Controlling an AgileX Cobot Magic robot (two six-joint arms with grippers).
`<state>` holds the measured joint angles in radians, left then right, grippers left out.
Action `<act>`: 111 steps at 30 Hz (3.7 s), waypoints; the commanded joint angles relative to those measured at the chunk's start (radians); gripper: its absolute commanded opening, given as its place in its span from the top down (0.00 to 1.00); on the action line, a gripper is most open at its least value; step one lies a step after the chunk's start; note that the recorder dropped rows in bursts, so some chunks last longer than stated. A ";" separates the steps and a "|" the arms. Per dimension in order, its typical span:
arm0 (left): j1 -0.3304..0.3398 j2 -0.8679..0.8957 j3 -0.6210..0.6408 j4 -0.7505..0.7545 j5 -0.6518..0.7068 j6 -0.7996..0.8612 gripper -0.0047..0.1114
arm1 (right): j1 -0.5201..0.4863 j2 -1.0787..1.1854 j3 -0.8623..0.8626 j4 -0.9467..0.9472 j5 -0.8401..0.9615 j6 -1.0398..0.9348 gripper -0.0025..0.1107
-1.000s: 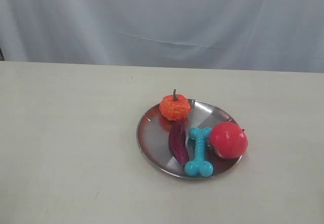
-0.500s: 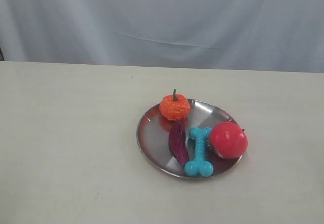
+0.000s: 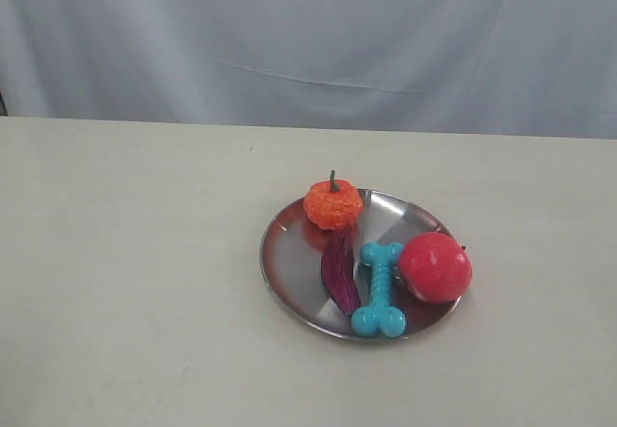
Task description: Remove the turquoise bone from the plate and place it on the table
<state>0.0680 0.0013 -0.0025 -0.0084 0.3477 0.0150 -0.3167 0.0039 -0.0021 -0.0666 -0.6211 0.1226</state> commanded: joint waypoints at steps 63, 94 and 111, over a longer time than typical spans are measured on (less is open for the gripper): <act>-0.008 -0.001 0.003 0.000 -0.005 -0.004 0.96 | 0.528 2.084 -1.492 -0.129 1.609 0.205 0.48; -0.008 -0.001 0.003 0.001 -0.005 -0.004 0.96 | 0.436 2.084 -1.409 -0.021 1.489 0.154 0.91; -0.008 -0.001 0.003 0.001 -0.005 -0.004 0.96 | 0.436 1.796 -1.434 -0.104 1.525 0.161 0.98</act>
<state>0.0680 0.0013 -0.0025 -0.0084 0.3477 0.0150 0.1233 1.8832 -1.4147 -0.1263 0.8715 0.2868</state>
